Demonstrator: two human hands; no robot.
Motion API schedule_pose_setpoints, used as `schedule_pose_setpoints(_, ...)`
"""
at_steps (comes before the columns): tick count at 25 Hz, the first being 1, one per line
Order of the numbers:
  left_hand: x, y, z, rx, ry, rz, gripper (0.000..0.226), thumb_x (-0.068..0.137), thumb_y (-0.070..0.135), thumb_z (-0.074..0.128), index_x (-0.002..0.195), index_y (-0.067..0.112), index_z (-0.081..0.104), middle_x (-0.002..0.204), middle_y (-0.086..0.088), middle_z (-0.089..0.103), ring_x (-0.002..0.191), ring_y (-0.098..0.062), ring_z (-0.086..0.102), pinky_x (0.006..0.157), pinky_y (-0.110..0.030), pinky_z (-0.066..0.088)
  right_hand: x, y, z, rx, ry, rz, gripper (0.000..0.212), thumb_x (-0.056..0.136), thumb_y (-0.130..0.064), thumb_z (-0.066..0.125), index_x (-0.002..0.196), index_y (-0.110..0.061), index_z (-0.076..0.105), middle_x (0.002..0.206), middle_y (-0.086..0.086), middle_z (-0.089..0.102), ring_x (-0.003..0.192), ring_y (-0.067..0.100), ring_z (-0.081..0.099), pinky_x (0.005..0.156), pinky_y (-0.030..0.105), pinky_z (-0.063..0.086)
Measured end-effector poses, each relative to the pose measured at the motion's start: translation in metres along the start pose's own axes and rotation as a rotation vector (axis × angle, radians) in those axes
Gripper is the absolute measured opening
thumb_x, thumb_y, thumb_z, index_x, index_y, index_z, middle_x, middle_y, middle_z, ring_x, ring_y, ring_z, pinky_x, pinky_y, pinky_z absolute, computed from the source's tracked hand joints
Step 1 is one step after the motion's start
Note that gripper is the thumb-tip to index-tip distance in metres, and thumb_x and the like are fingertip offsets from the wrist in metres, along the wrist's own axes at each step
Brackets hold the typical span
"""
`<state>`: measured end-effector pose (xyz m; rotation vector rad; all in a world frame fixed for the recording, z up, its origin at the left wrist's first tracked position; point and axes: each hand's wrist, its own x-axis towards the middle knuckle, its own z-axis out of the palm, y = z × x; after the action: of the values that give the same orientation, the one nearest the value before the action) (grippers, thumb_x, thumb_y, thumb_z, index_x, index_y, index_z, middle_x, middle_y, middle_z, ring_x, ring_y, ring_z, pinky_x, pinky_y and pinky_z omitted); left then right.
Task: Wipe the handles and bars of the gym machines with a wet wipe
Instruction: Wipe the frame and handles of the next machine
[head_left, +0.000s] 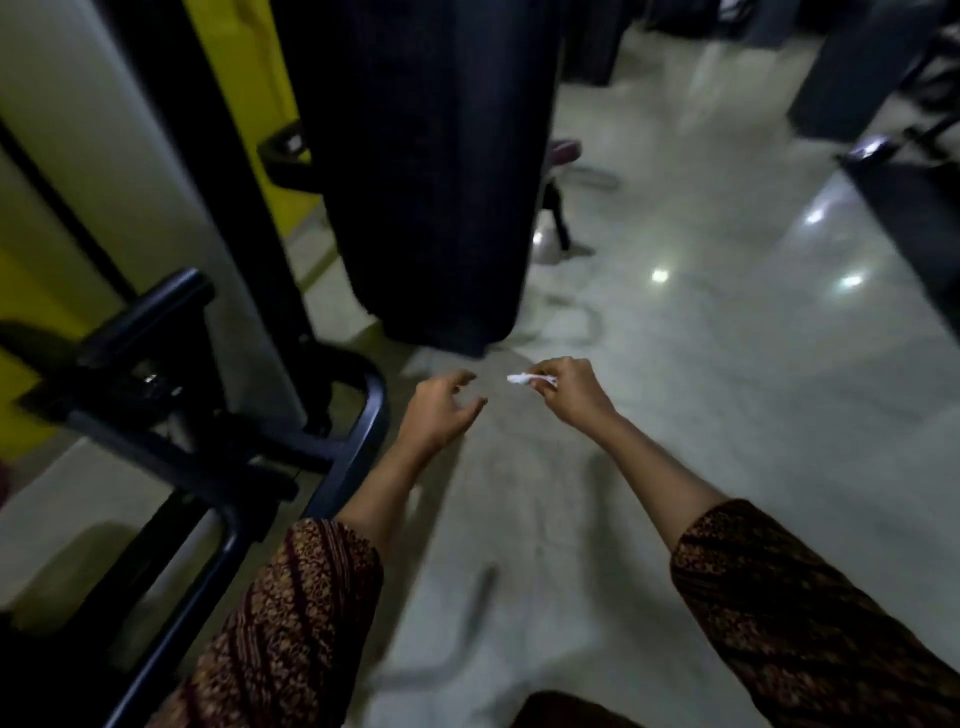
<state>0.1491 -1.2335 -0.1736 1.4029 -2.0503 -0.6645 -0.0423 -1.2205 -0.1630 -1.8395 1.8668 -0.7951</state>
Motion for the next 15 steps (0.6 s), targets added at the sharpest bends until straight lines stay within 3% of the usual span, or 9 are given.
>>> schedule_pose_setpoints(2, 0.044, 0.049, 0.021, -0.015, 0.004, 0.079, 0.038, 0.083, 0.022, 0.067, 0.115, 0.003, 0.061, 0.114, -0.012, 0.065, 0.100, -0.026, 0.062, 0.082, -0.025, 0.041, 0.017, 0.024, -0.057, -0.007, 0.095, -0.005, 0.017, 0.084, 0.000, 0.059, 0.096, 0.001, 0.072, 0.097, 0.022, 0.070, 0.093, 0.033, 0.064, 0.079, 0.036, 0.047)
schedule_pose_setpoints(7, 0.135, 0.154, 0.080, -0.074, -0.033, 0.227, 0.037, 0.083, 0.023, 0.067, 0.116, 0.007, 0.061, 0.111, -0.009, 0.066, 0.097, -0.022, 0.062, 0.079, -0.022, 0.042, 0.048, 0.080, -0.173, 0.017, 0.251, 0.038, 0.015, 0.086, -0.001, 0.058, 0.090, 0.005, 0.071, 0.093, 0.014, 0.072, 0.082, 0.019, 0.064, 0.064, 0.017, 0.042)
schedule_pose_setpoints(10, 0.175, 0.191, 0.111, -0.063, -0.089, 0.298, 0.038, 0.084, 0.023, 0.067, 0.117, 0.008, 0.059, 0.114, -0.008, 0.064, 0.101, -0.021, 0.060, 0.080, -0.022, 0.041, 0.070, 0.116, -0.206, 0.041, 0.334, 0.063, 0.015, 0.087, -0.005, 0.059, 0.088, 0.005, 0.070, 0.089, 0.014, 0.073, 0.078, 0.019, 0.065, 0.062, 0.017, 0.043)
schedule_pose_setpoints(13, 0.231, 0.206, 0.144, -0.059, -0.113, 0.316, 0.037, 0.083, 0.022, 0.067, 0.117, 0.009, 0.060, 0.114, -0.008, 0.064, 0.101, -0.020, 0.060, 0.081, -0.025, 0.043, 0.110, 0.157, -0.226, 0.079, 0.368, 0.074, 0.016, 0.088, -0.010, 0.060, 0.093, 0.000, 0.072, 0.093, 0.009, 0.073, 0.084, 0.018, 0.066, 0.061, 0.005, 0.041)
schedule_pose_setpoints(15, 0.275, 0.211, 0.165, -0.063, -0.116, 0.331, 0.036, 0.083, 0.021, 0.067, 0.117, 0.009, 0.060, 0.112, -0.009, 0.064, 0.100, -0.021, 0.061, 0.081, -0.026, 0.044, 0.147, 0.183, -0.238, 0.071, 0.364, 0.072, 0.017, 0.088, -0.012, 0.060, 0.096, -0.003, 0.072, 0.095, 0.007, 0.073, 0.087, 0.016, 0.067, 0.067, 0.012, 0.046)
